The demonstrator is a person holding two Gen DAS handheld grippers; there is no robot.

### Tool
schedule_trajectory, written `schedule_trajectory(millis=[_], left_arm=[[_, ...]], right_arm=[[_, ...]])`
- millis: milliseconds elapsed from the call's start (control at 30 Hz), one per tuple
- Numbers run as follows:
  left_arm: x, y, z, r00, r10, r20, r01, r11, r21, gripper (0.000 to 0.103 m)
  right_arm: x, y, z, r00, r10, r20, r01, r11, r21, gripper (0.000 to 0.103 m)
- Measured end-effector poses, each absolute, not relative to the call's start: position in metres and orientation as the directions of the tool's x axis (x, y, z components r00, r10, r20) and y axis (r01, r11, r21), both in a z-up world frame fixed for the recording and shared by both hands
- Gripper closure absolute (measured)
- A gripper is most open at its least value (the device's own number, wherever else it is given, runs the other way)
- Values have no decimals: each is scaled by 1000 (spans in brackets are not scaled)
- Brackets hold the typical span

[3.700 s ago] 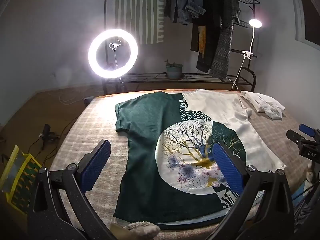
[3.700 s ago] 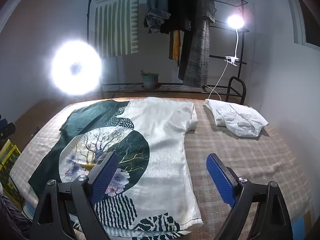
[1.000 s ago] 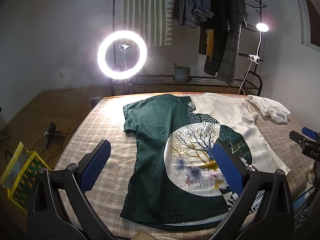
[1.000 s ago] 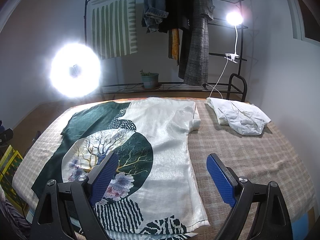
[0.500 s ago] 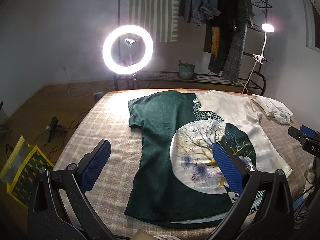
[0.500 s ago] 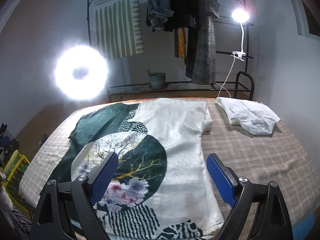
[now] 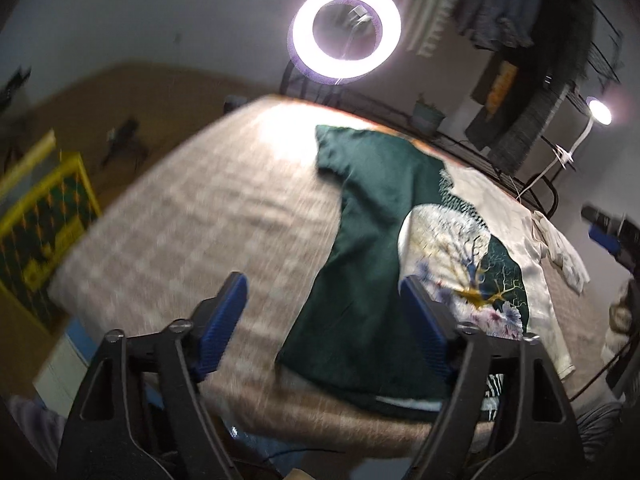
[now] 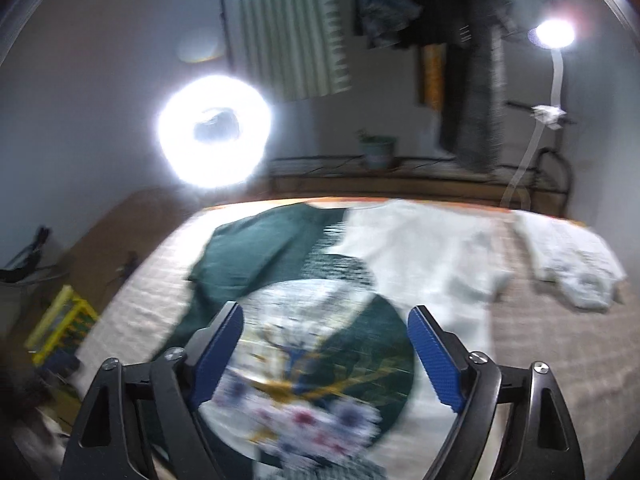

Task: Fold small clothes
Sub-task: 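Move both tools to the green side edge and close the left gripper on it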

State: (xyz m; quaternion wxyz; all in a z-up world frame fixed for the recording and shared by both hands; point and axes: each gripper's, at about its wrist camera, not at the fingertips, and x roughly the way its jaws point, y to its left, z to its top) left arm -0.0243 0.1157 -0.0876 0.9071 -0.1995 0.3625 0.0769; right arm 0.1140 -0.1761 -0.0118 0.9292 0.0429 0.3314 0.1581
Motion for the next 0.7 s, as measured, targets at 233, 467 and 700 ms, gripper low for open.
schedule_trajectory(millis=[233,467,700], left_arm=[[-19,123,-132,636,-83,-767,-319,877,-359,34],[-6,125,-158,587,-104,-803,-336,871,-359,37],[4,133,-175,556,-164,-815,-375,825,-422,43]], right_arm=[[174,-104,0,621,458,-636,-420,880,223,24],[233,-35,-4,506,537,-676,-490,823,287,28],[292,47,-23,448,529,-721,-527,808,265,33]])
